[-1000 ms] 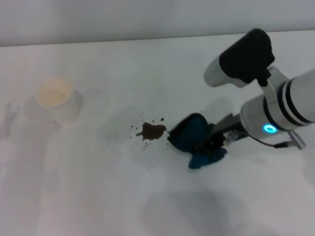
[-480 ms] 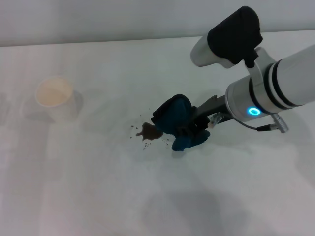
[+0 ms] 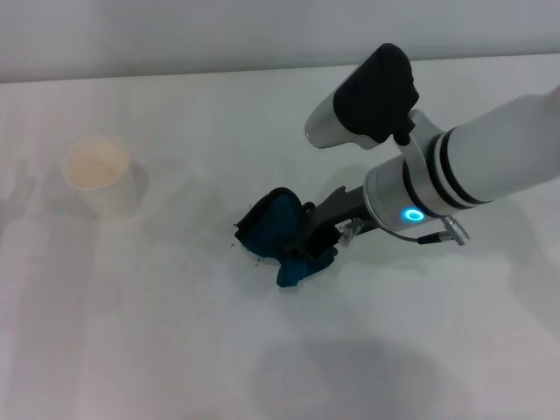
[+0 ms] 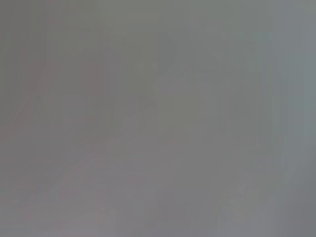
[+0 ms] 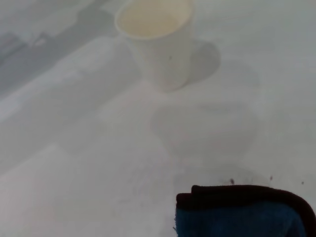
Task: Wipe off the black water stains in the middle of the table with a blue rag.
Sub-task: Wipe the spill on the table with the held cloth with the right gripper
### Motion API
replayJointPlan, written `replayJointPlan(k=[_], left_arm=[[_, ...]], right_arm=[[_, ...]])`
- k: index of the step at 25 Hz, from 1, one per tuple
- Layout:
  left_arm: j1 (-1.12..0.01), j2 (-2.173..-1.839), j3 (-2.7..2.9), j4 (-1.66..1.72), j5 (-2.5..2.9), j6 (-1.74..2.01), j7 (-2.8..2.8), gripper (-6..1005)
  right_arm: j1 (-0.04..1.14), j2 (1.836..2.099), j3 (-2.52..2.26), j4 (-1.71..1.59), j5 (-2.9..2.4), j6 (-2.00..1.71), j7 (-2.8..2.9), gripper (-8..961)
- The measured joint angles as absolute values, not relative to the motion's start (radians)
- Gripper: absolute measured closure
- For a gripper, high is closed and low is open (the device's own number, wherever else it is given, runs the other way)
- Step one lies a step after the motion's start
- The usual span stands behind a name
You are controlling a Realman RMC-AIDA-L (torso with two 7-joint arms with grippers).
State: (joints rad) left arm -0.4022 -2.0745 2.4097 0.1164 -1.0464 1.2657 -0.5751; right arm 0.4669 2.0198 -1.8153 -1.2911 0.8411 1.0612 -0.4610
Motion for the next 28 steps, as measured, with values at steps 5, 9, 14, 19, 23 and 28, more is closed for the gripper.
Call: replayJointPlan(k=[5,9,14,19,23,28], left_arm=[[-0.405,-2.074,2.410,0.114,-1.044,1.265,-0.575,125],[-0.406,-2.072,2.409,0.113,-1.043,1.265,-0.575,124],[-0.408,-2.072,2.405,0.113,-1.044,1.265,-0.579,124],[-0.418,-2.074,2.409,0.114,-1.043,1.261,-0.579,124],[-0.418,-2.072,2.410,0.117,-1.043,1.259,-0.579,123],[-0.416,-2.073,2.410,0.113,-1.034,1.259,-0.580,123]], right_arm=[[0.513,2.022,-1.843,-1.205,0.859,1.000,-0.492,751],[0.540,2.023,-1.895,-1.152,0.900,0.922,-0.508,751],[0.607,2.026,-2.019,-1.024,1.019,0.786,-0.544,751],[0.621,2.028,-2.114,-0.969,1.118,0.656,-0.592,753],[0.618,2.028,-2.139,-0.942,1.146,0.564,-0.598,755],[0.617,2.025,-2.129,-0.898,1.149,0.486,-0.598,758]])
